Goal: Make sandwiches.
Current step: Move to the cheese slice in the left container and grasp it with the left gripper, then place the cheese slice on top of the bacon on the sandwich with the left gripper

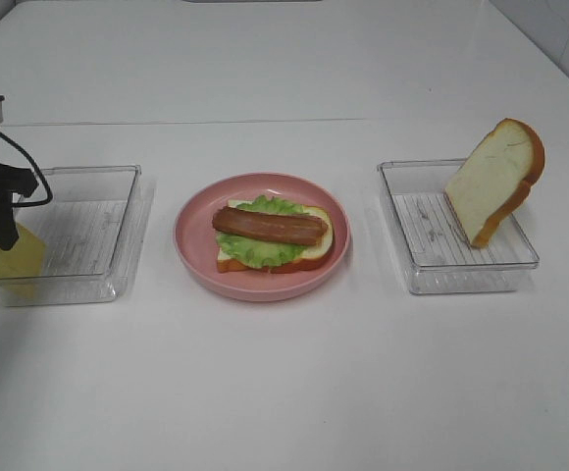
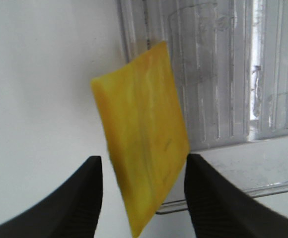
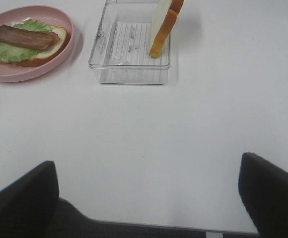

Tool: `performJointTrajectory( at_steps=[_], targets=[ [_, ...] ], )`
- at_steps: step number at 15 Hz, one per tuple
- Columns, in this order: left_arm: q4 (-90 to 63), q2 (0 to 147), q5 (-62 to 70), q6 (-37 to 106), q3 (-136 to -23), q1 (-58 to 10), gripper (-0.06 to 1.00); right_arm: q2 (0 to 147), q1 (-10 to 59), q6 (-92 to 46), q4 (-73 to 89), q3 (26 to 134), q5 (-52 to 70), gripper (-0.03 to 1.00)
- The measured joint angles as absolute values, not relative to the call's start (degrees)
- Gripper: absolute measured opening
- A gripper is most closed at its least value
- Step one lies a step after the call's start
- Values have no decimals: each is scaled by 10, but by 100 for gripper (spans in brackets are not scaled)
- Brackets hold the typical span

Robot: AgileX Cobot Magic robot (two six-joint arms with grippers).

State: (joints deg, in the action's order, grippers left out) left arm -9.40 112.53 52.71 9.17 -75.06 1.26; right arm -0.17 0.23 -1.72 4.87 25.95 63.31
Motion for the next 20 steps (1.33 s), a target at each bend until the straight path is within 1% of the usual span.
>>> performJointTrajectory(
  at_steps=[2, 3, 6, 10, 16, 20],
  targets=[
    [-97, 1125, 524, 95, -751, 13, 35, -2, 2, -17, 49, 260, 633, 94],
    [-98, 1125, 523, 95, -751, 13, 28, -2, 2, -17, 49, 260, 633, 94],
    [-98, 1125, 521, 99, -751, 13, 20, -2, 2, -17, 49, 260, 633, 94],
    [-98, 1126, 521, 105, -751, 13, 0, -2, 2, -17, 49, 260, 633, 94],
    [-109, 1117, 511, 108, -751, 13, 0, -2, 2, -17, 49, 260, 633, 94],
    [-143, 1057, 527, 108, -751, 11, 0, -2, 2, -17, 49, 260, 633, 94]
  ],
)
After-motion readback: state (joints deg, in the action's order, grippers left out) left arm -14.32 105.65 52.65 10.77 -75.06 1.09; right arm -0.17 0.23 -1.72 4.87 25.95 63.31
